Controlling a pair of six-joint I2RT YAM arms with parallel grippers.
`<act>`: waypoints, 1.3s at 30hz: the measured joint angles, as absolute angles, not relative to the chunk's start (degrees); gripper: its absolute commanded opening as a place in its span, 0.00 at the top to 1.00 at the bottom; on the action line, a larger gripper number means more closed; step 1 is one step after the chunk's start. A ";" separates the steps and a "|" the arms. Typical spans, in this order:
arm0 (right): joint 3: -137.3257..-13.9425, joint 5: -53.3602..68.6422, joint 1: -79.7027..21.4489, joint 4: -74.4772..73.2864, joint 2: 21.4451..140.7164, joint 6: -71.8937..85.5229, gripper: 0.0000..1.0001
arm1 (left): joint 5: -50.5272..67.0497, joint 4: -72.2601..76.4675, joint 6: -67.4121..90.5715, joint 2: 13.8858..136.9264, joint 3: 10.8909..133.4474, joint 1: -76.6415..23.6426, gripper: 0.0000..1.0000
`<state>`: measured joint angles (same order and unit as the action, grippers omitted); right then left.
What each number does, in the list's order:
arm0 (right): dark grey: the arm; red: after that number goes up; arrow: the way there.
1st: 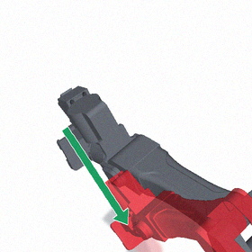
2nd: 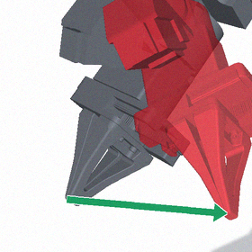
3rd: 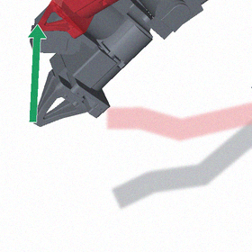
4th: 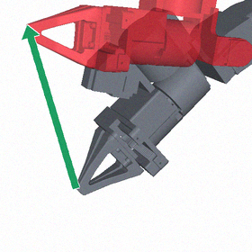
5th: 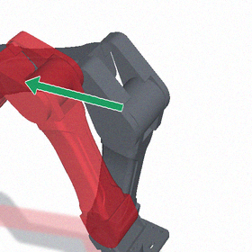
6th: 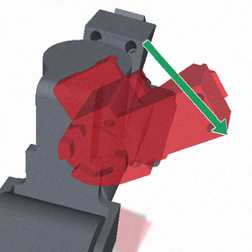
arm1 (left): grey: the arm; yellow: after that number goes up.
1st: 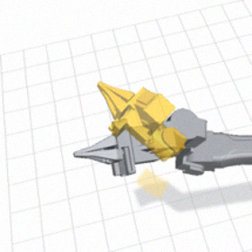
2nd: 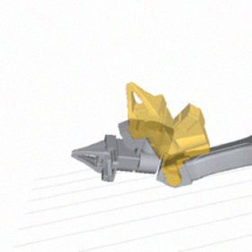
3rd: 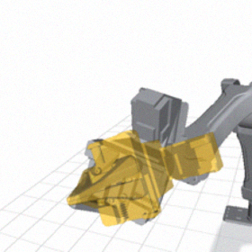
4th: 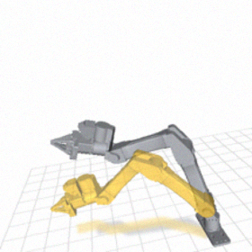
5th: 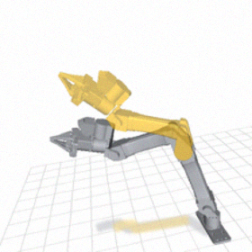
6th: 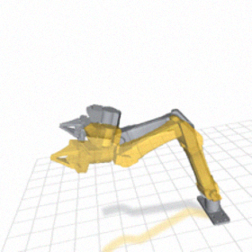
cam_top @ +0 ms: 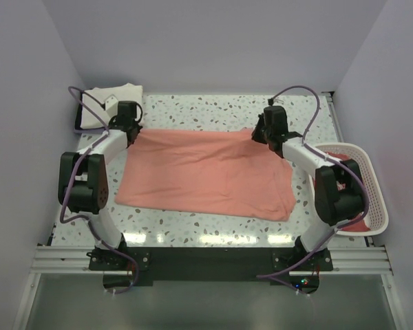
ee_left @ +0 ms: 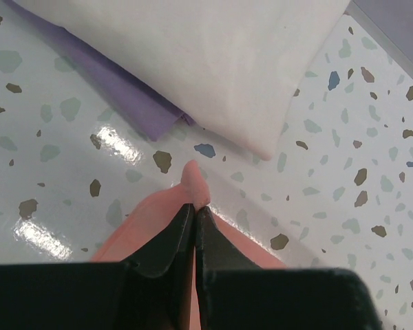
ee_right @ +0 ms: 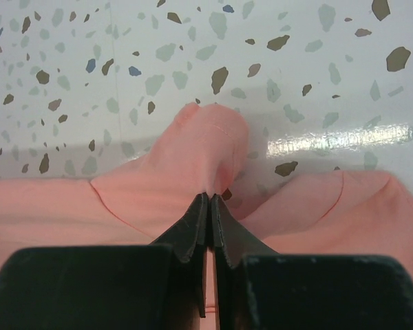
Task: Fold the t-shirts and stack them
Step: Fold the tshirt
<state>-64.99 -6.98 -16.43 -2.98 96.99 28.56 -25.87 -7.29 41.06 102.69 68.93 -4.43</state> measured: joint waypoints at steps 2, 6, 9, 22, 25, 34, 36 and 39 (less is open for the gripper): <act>-65.30 -6.96 -16.43 -2.46 98.04 28.49 1.00 | -25.56 -6.92 40.86 103.24 69.23 -4.23 0.99; -65.52 -6.96 -16.43 -1.74 99.90 28.47 1.00 | -25.21 -6.85 40.84 104.36 69.89 -4.03 0.99; -65.67 -6.94 -16.43 -1.43 101.14 28.49 1.00 | -24.99 -6.83 40.84 104.68 69.89 -3.81 0.99; -66.19 -6.90 -16.43 -0.34 102.02 28.51 1.00 | -22.90 -6.42 39.81 104.92 69.93 -2.35 0.99; -65.87 -6.87 -16.43 -0.32 101.49 28.58 1.00 | -22.63 -6.42 39.51 104.92 69.93 -2.24 0.99; -59.48 -6.76 -16.45 0.34 94.41 29.69 1.00 | -21.69 -5.54 39.90 102.96 66.65 -2.24 0.99; -57.43 -6.72 -16.45 0.58 92.58 30.26 1.00 | -21.39 -5.41 40.12 101.58 64.93 -2.24 0.99; -54.00 -6.50 -16.45 0.99 89.84 31.05 1.00 | -21.15 -5.23 41.32 99.37 62.33 -2.24 0.98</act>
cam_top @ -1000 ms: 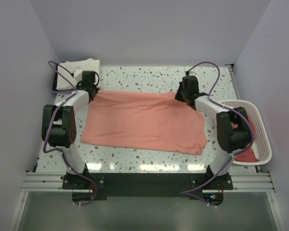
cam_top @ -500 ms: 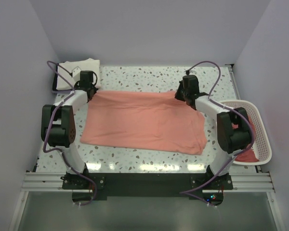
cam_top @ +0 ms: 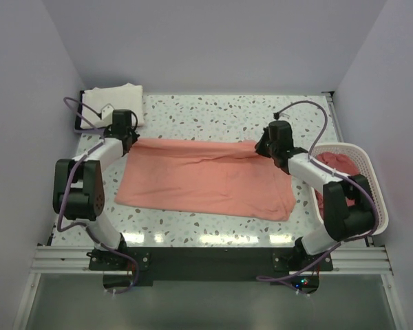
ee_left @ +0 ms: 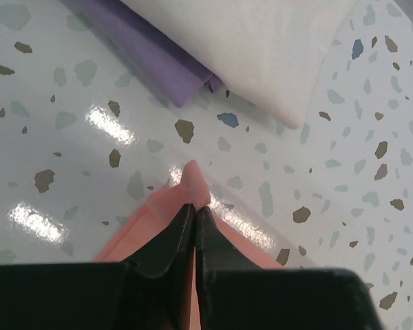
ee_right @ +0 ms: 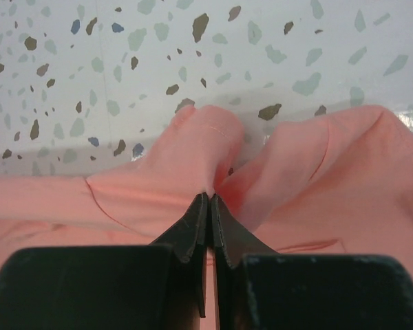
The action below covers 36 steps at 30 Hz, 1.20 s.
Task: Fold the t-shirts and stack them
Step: Fold the tshirt
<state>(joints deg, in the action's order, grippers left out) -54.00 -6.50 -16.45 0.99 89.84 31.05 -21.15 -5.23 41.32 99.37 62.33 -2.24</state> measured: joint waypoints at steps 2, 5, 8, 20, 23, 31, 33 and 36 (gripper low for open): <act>-51.37 -6.44 -16.47 1.02 88.01 31.59 1.00 | -21.04 -5.17 41.87 97.93 60.55 -2.24 0.98; -48.10 -6.22 -16.51 1.17 85.71 32.32 1.00 | -20.93 -5.23 43.00 95.53 57.69 -2.24 0.98; -45.54 -6.02 -16.86 1.50 83.83 32.99 1.00 | -20.97 -5.17 44.40 93.08 55.09 -2.24 0.98; -40.58 -4.80 -18.28 1.74 76.49 34.96 1.00 | -22.22 -5.41 49.15 81.47 45.95 -2.09 0.96; -39.55 -4.67 -18.76 1.80 74.85 35.33 0.99 | -22.39 -5.30 50.04 79.15 43.55 -1.91 0.95; -33.65 -2.72 -19.49 1.72 71.11 37.19 0.63 | -22.46 -5.28 51.83 74.17 37.17 -1.69 0.53; -32.80 -2.04 -19.49 0.58 69.71 37.36 0.60 | -22.37 -5.30 52.25 72.69 35.75 -1.50 0.47; -33.32 -1.98 -19.49 -1.85 67.70 37.28 0.52 | -21.65 -5.56 52.90 70.13 34.76 -1.41 0.43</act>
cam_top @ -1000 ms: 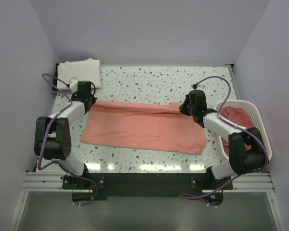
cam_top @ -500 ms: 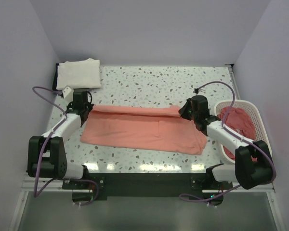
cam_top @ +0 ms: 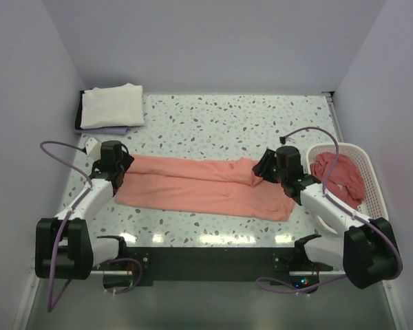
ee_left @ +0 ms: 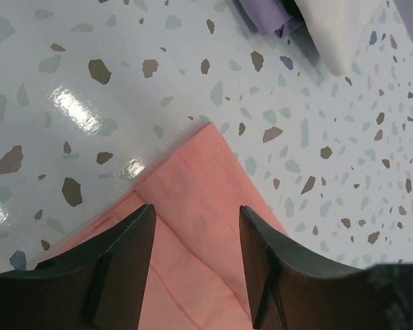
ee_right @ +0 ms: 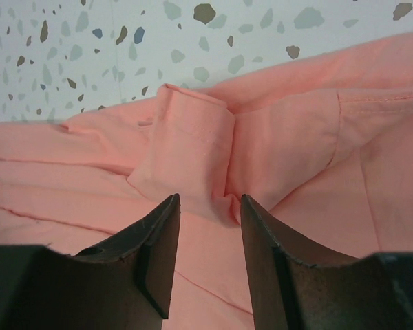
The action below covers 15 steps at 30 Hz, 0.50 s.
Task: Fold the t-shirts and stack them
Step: Fold the tshirt
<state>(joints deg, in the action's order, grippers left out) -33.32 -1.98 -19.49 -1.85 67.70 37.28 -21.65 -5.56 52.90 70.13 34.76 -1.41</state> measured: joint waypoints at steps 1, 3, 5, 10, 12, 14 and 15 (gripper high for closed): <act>-34.09 -2.02 -19.49 -3.07 67.40 37.06 0.50 | -21.30 -5.23 52.95 69.56 34.76 -1.41 0.43; -36.93 -2.22 -19.49 -5.74 68.10 35.90 0.50 | -20.23 -4.73 52.95 68.88 34.76 -1.41 0.42; -41.28 -2.63 -19.49 -7.94 70.65 34.63 0.49 | -18.79 -4.29 52.97 69.43 35.07 -1.41 0.43; -51.94 -4.99 -19.49 -9.61 81.84 31.68 0.48 | -15.29 -4.64 52.73 73.30 37.15 -4.36 0.43; -54.59 -5.50 -19.49 -10.35 86.00 30.65 0.48 | -13.21 -4.93 51.99 73.14 37.19 -6.07 0.43; -56.80 -5.87 -19.49 -11.53 89.38 30.02 0.46 | -10.63 -5.87 50.92 72.40 37.19 -6.66 0.43; -57.56 -6.07 -19.53 -11.92 90.70 29.78 0.44 | -9.56 -6.22 50.15 71.72 37.17 -6.68 0.42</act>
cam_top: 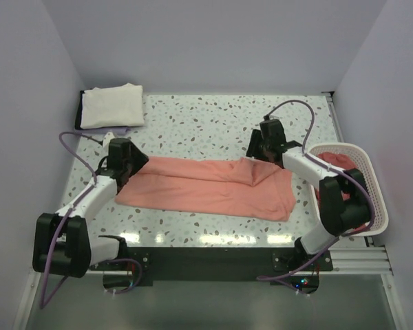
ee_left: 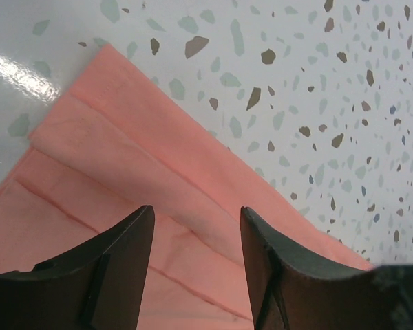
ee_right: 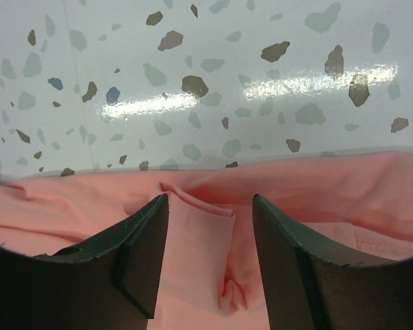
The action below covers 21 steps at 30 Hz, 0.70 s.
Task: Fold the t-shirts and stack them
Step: Fold the tshirt
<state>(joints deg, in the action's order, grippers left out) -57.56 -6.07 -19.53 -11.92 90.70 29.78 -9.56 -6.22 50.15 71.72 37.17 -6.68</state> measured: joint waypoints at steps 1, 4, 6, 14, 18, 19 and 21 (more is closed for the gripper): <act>-57.98 -6.31 -19.62 -12.29 91.59 29.61 0.44 | -8.82 -6.66 49.67 70.98 37.17 -6.66 0.42; -58.26 -7.14 -20.64 -13.21 93.30 29.21 0.44 | -6.04 -8.49 46.94 67.33 37.17 -6.68 0.41; -58.26 -7.49 -21.47 -13.50 93.80 29.06 0.44 | -4.60 -9.76 44.84 64.53 37.17 -6.68 0.41; -58.26 -8.01 -24.60 -14.76 94.11 29.08 0.45 | -0.43 -12.38 38.79 61.28 37.43 -6.68 0.41; -58.24 -8.08 -25.45 -15.05 94.11 29.32 0.51 | 1.50 -13.02 37.30 61.28 38.17 -6.68 0.41; -58.19 -8.08 -25.52 -15.05 94.11 29.36 0.53 | 1.83 -12.99 36.93 61.28 38.46 -6.68 0.41; -58.04 -8.16 -25.63 -15.09 94.11 29.50 0.55 | 2.33 -12.99 36.34 61.25 38.92 -6.68 0.41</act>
